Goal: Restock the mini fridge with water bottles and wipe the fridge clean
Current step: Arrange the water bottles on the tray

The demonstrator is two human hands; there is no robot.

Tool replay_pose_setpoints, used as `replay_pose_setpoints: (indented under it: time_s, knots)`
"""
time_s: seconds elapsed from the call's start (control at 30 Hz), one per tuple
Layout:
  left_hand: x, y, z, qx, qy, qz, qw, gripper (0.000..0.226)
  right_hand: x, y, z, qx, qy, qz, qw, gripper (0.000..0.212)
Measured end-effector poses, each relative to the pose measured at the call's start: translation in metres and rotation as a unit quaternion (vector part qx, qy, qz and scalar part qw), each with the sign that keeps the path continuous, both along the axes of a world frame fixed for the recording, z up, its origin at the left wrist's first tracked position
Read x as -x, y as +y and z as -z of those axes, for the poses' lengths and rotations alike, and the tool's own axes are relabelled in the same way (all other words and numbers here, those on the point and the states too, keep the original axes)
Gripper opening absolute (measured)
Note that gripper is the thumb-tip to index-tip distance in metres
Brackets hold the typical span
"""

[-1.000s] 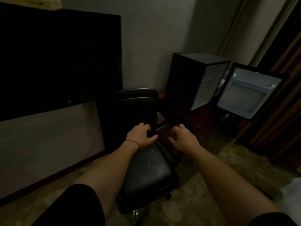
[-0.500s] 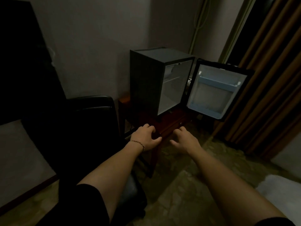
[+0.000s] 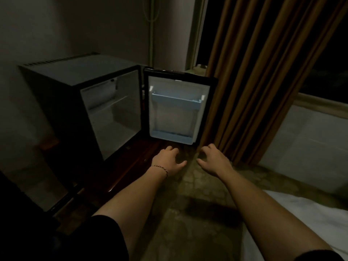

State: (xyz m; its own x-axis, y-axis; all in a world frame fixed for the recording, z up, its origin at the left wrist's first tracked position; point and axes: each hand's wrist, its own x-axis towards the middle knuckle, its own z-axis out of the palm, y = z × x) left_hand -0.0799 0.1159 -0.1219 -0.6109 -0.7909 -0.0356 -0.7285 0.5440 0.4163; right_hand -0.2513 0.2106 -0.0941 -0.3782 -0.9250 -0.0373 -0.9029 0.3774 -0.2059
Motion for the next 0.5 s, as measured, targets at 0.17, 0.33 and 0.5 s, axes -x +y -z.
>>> replay_pose_setpoints:
  time_s: [0.17,0.33,0.5]
  knots:
    - [0.125,-0.037,0.006,0.003,0.008,0.012,1.000,0.055,0.125,-0.033,0.003,-0.019,0.015,-0.009,1.000,0.052]
    - [0.235,-0.074,0.005,-0.021,0.018,0.003,1.000,0.053,0.233,-0.072,-0.003,-0.028,0.013,-0.021,0.999,0.052]
    - [0.335,-0.111,0.005,-0.016,0.025,0.005,1.000,0.051,0.321,-0.116,-0.003,-0.027,0.005,-0.025,0.999,0.057]
